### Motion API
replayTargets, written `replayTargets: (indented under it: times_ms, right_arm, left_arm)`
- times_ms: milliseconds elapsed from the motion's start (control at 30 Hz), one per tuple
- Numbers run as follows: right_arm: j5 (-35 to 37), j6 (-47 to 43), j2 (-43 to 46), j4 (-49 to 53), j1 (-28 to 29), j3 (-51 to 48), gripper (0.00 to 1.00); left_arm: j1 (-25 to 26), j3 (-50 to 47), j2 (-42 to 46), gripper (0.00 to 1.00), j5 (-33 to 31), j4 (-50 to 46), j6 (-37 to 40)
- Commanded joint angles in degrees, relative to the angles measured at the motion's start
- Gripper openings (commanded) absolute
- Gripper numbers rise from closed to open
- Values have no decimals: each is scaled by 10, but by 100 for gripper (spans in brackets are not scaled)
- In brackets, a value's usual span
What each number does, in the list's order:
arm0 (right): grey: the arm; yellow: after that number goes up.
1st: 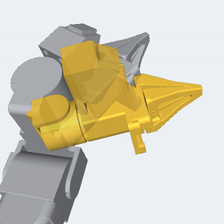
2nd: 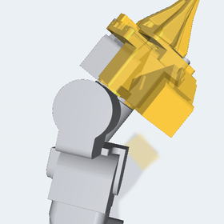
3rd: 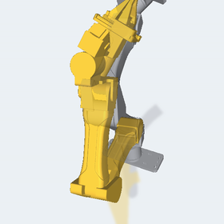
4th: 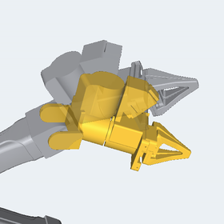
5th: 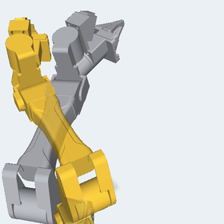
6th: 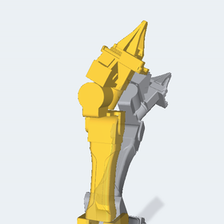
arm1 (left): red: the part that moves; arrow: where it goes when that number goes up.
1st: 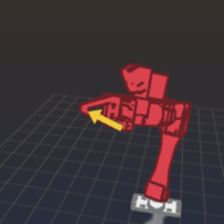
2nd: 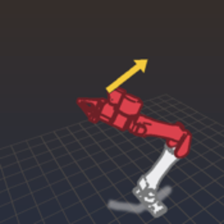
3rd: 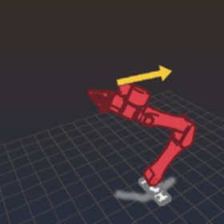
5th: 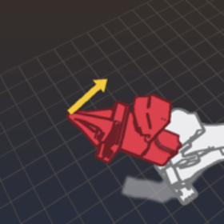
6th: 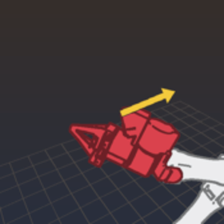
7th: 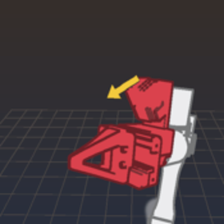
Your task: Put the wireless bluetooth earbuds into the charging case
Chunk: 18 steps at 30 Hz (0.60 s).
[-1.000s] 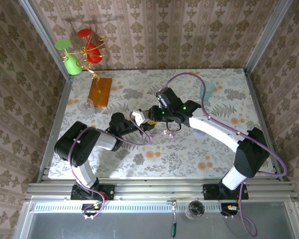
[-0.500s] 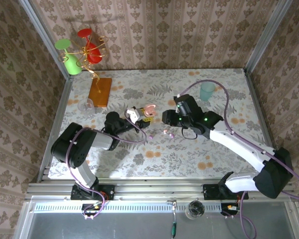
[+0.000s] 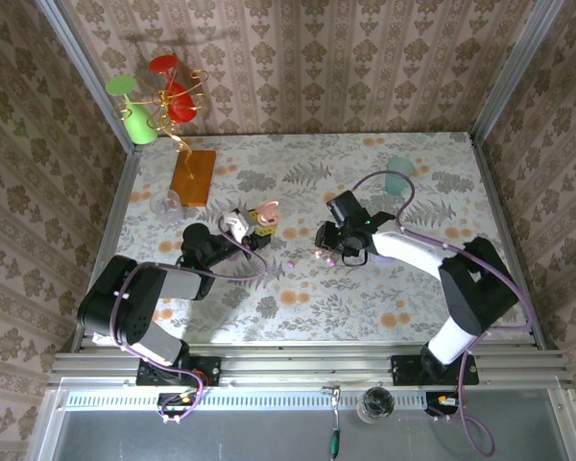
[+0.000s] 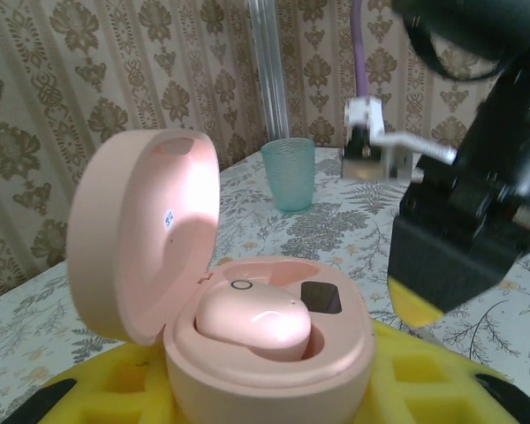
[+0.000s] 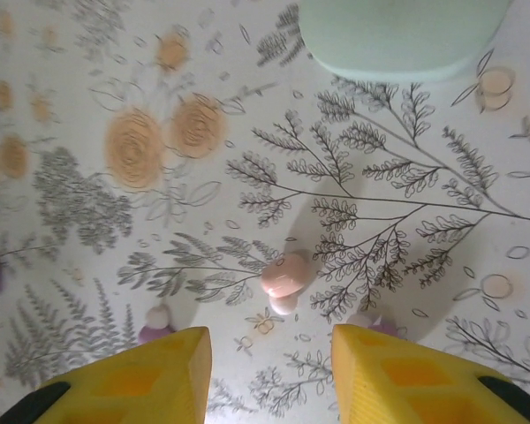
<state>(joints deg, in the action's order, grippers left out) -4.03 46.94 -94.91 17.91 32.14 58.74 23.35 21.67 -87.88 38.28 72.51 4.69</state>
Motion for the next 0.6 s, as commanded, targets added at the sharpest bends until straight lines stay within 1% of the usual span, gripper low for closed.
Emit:
replayTargets:
  times_ms: [0,300,567]
  right_arm:
    - [-22,18,-28,-30,2,7,42]
    - [-46,29,-83,-45,0,22,40]
    - [-59,21,-106,-53,0,37,39]
  left_arm:
    - [-10,-10,17,33,6,15,-22]
    - [-12,-14,33,33,1,15,-44]
    - [-11,-15,35,32,5,15,-48]
